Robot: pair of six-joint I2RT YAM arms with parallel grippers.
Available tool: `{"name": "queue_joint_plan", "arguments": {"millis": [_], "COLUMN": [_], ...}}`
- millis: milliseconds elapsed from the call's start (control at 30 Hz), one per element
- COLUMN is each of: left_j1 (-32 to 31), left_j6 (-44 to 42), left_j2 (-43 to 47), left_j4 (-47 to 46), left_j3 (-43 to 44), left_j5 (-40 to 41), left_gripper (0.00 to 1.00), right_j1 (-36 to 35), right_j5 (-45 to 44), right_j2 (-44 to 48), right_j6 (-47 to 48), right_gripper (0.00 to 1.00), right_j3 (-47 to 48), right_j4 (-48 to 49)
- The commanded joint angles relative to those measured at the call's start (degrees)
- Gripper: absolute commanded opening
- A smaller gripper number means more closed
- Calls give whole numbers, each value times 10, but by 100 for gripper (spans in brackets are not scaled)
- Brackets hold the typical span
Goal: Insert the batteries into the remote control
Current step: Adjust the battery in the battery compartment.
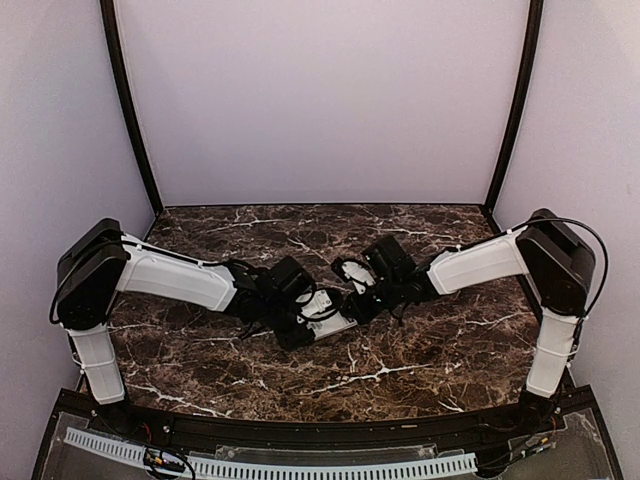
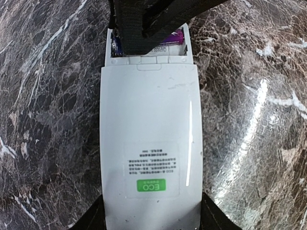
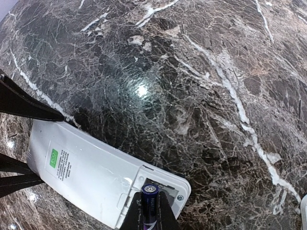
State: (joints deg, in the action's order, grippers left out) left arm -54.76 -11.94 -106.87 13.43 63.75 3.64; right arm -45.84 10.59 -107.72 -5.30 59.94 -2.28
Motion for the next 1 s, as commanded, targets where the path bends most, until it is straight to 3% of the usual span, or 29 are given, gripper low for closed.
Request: {"name": "queue_joint_plan", "arguments": {"millis": [0,567,967], "left_j1": [20,50,53], "left_j6": [-22,-30,-34], "left_j2": [-8,-4,2], "left_j4": [156,158,152], "left_j3": [-17,-36,-37], "left_j5": [21,41,20], "left_gripper": [0,0,0], "right_j1": [13,1,0], "right_j5": [-100,-187,-219], "right_j2": [-23,-45,-61], "right_j6": [-22,-96,-99], "right_gripper": [0,0,10], "right_j3": [-1,45,66], "right_j4": [-129,-248,-259]}}
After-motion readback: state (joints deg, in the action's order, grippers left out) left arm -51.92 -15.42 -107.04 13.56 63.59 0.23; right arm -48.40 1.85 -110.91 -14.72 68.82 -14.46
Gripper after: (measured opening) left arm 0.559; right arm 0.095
